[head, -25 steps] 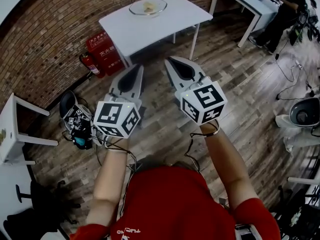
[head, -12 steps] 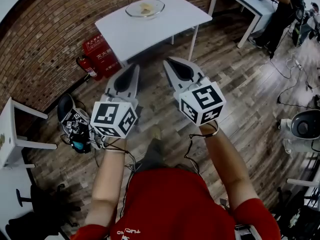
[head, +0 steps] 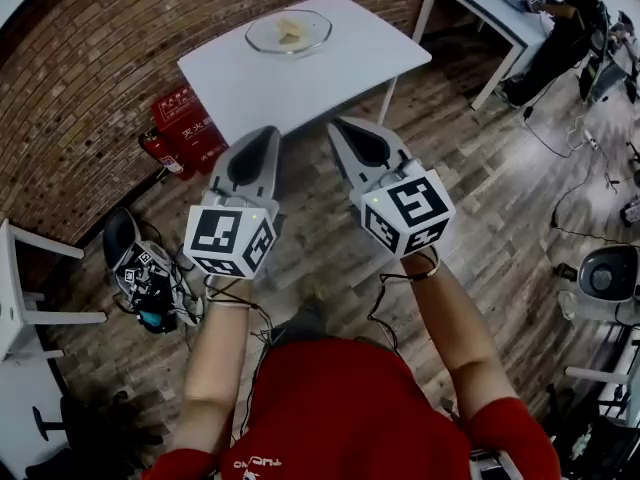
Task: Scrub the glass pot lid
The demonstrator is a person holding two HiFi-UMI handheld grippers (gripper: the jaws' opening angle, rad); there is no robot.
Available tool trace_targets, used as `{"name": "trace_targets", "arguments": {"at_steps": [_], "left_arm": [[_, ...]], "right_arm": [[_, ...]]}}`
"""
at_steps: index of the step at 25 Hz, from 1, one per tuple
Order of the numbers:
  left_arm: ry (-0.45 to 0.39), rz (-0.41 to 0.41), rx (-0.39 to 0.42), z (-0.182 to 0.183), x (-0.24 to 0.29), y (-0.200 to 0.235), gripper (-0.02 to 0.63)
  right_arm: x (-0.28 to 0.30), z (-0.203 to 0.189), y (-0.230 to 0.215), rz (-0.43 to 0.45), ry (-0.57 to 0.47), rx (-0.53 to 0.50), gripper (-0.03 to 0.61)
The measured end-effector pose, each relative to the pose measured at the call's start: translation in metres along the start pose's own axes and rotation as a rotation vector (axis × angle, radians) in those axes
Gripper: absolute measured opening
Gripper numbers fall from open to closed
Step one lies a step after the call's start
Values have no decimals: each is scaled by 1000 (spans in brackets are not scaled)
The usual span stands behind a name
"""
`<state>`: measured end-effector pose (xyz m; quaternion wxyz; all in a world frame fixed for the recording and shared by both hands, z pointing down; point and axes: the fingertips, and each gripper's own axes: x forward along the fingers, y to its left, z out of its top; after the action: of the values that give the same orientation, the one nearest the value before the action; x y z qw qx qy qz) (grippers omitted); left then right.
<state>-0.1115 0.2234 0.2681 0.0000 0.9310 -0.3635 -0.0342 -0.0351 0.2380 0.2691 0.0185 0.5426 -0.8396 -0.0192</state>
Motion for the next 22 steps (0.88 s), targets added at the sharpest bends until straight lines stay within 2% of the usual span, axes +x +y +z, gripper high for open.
{"name": "trace_targets", "arguments": {"at_steps": [6,11,22], "left_arm": [[-8,-23,1,2,57,60,18],[-14,-39,-11,0,94,93,18],[1,-45,-42,-17,147,123,18]], "right_arm": [[70,4,-34,-27,0,-7,31],[105,4,-62,-62,15,-21,31],[147,-13,-104,-80,35,-15,31]]}}
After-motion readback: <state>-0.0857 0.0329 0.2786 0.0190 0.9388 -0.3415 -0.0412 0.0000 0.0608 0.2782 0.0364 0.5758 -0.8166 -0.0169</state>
